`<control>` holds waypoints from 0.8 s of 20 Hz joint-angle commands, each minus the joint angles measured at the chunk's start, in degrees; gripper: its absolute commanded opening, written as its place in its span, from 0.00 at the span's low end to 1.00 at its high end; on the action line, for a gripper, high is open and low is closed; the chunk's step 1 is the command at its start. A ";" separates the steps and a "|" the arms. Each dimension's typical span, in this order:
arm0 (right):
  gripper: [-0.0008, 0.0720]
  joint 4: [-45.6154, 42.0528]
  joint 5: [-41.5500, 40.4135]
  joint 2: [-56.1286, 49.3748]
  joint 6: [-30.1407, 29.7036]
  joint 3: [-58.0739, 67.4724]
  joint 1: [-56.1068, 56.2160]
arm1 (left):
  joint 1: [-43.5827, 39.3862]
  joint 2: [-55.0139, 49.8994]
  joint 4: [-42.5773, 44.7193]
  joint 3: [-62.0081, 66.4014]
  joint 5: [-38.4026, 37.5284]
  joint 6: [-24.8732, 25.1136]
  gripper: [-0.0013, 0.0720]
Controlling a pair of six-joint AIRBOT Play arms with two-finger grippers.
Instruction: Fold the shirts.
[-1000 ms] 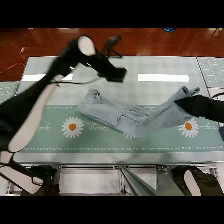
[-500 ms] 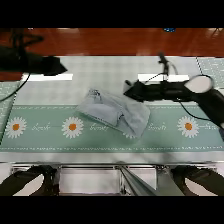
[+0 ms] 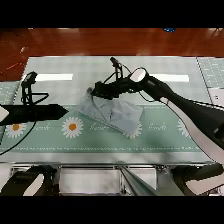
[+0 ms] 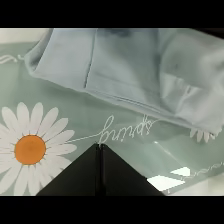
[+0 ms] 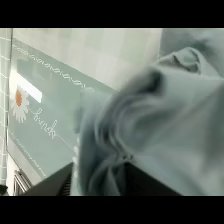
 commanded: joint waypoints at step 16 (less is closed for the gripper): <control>0.58 -46.80 13.90 54.55 25.55 -38.40 -30.12 | 11.39 0.79 -0.33 2.21 4.11 -0.35 0.04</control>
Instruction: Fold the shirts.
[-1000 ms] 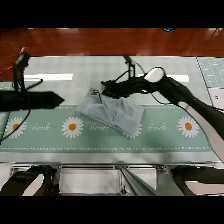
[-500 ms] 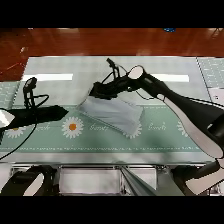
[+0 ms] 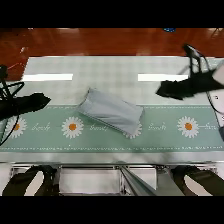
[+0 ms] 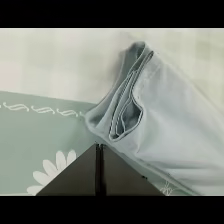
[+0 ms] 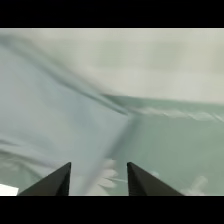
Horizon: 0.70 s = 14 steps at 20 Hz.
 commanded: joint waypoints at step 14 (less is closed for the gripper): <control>0.58 57.66 -28.87 -12.66 -26.75 -35.19 1.49 | -6.62 -0.70 -0.66 -5.49 -0.50 -0.24 0.04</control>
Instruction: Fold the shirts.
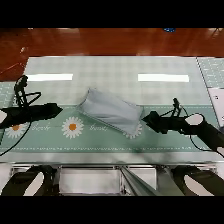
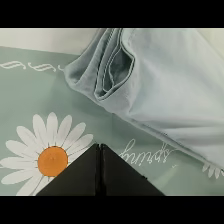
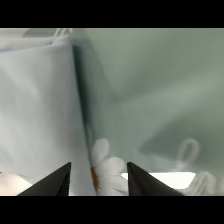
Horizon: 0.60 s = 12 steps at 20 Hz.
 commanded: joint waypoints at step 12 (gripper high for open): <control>0.05 7.89 9.11 -21.92 -13.42 33.35 13.68 | -0.17 -0.24 -0.04 -0.33 1.62 -0.02 0.04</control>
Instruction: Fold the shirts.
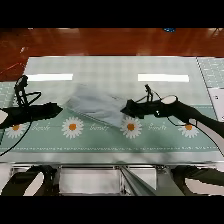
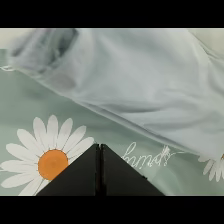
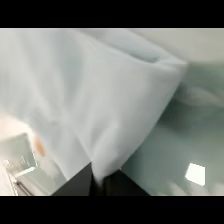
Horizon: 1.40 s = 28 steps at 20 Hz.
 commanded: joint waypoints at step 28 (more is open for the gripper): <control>0.05 -39.60 53.16 13.90 24.48 57.40 -59.76 | -0.02 -0.07 0.02 -0.26 0.20 0.02 0.04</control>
